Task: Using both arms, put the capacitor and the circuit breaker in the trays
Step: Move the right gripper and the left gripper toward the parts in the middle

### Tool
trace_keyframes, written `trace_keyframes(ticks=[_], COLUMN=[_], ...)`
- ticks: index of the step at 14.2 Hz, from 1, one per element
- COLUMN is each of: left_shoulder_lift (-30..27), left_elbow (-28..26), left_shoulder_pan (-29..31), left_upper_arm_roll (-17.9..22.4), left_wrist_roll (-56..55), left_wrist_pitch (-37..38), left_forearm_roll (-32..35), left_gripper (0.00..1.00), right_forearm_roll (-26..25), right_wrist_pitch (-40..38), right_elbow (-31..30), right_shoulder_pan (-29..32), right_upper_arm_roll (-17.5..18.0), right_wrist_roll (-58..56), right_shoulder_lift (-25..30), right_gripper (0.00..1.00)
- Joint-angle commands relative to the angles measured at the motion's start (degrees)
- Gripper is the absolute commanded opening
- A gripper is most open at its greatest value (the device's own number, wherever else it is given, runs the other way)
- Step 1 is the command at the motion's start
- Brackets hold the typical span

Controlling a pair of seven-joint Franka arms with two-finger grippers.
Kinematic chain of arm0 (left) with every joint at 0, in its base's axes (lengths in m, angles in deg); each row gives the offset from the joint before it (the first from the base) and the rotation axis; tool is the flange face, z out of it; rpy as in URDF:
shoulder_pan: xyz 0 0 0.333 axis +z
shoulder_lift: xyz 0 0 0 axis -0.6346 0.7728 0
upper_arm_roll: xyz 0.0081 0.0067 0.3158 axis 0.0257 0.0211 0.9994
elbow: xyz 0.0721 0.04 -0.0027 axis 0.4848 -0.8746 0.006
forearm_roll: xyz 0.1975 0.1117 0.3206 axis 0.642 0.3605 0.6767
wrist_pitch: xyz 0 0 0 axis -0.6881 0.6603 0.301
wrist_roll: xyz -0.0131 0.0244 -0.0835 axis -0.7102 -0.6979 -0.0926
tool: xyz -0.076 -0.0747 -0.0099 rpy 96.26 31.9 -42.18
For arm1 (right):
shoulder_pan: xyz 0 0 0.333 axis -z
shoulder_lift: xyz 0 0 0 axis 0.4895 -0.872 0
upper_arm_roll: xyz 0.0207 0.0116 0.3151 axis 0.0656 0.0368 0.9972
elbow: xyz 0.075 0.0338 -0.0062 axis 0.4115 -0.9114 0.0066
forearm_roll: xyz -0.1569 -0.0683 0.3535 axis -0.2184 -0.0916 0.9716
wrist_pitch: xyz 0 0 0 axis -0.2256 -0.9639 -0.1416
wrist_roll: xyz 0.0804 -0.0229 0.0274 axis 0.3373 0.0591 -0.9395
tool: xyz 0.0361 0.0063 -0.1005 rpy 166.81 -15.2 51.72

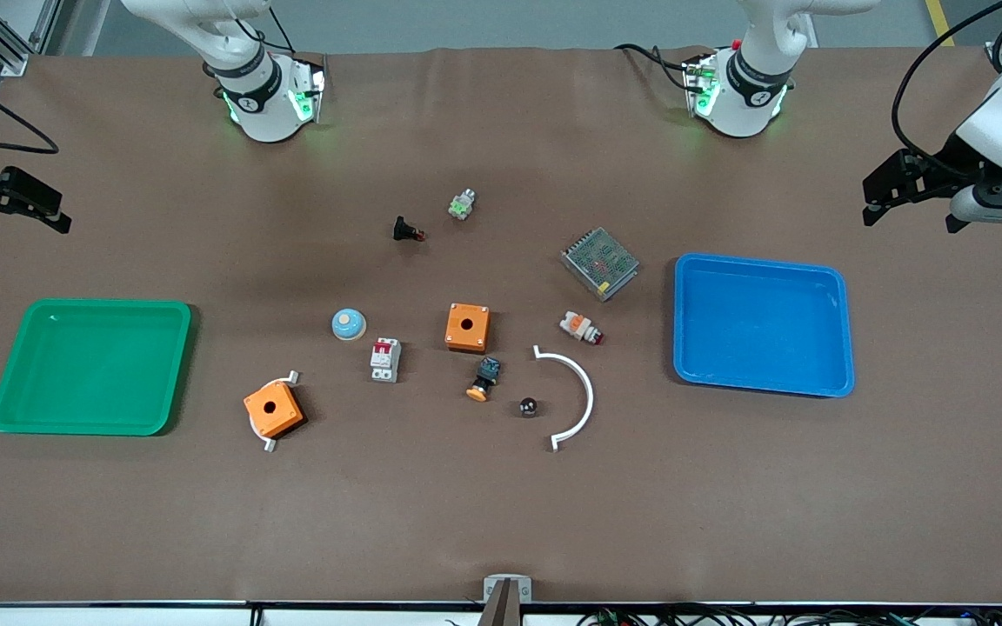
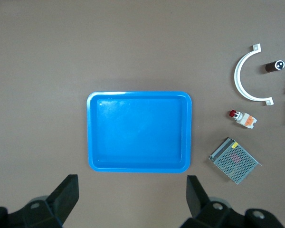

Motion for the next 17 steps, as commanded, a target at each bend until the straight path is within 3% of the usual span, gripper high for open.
trace_keyframes(ticks=[1, 4, 8, 11, 15, 17], left_shoulder_lift=[0.2, 0.9, 8.8, 15.7, 32.6, 37.9], left_elbow=[0.7, 0.2, 1.5, 2.2, 15.3, 17.2], left_shoulder_pan=[0.3, -0.7, -3.9, -6.7, -14.0, -16.3], left_upper_arm_roll=[-0.6, -0.7, -2.2, -3.9, -3.7, -3.7], left_wrist_roll=[0.0, 1.2, 0.3, -3.4, -12.7, -16.1], left_wrist_pitch=[1.3, 0.8, 0.1, -5.9, -7.7, -13.1], left_forearm_roll=[0.3, 0.6, -1.4, -4.1, -3.8, -3.7], left_gripper=[1.0, 1.0, 1.0, 1.0, 1.0, 1.0], right_forearm_roll=[-0.8, -0.9, -0.9, 0.0, 0.3, 0.3], right_wrist_pitch=[-0.9, -2.7, -2.3, 2.1, 10.3, 13.2], right_elbow=[0.5, 0.4, 0.5, 0.4, 0.4, 0.3], right_shoulder_pan=[0.6, 0.9, 0.1, -4.1, -11.3, -14.5], right_upper_arm_roll=[0.5, 0.4, 0.5, 0.7, 0.7, 0.7], right_wrist_roll=[-0.8, -1.5, -0.8, 4.1, 10.8, 16.9], right_shoulder_lift=[0.1, 0.1, -1.3, -5.9, -13.1, -16.5], right_gripper=[1.0, 1.0, 1.0, 1.0, 1.0, 1.0])
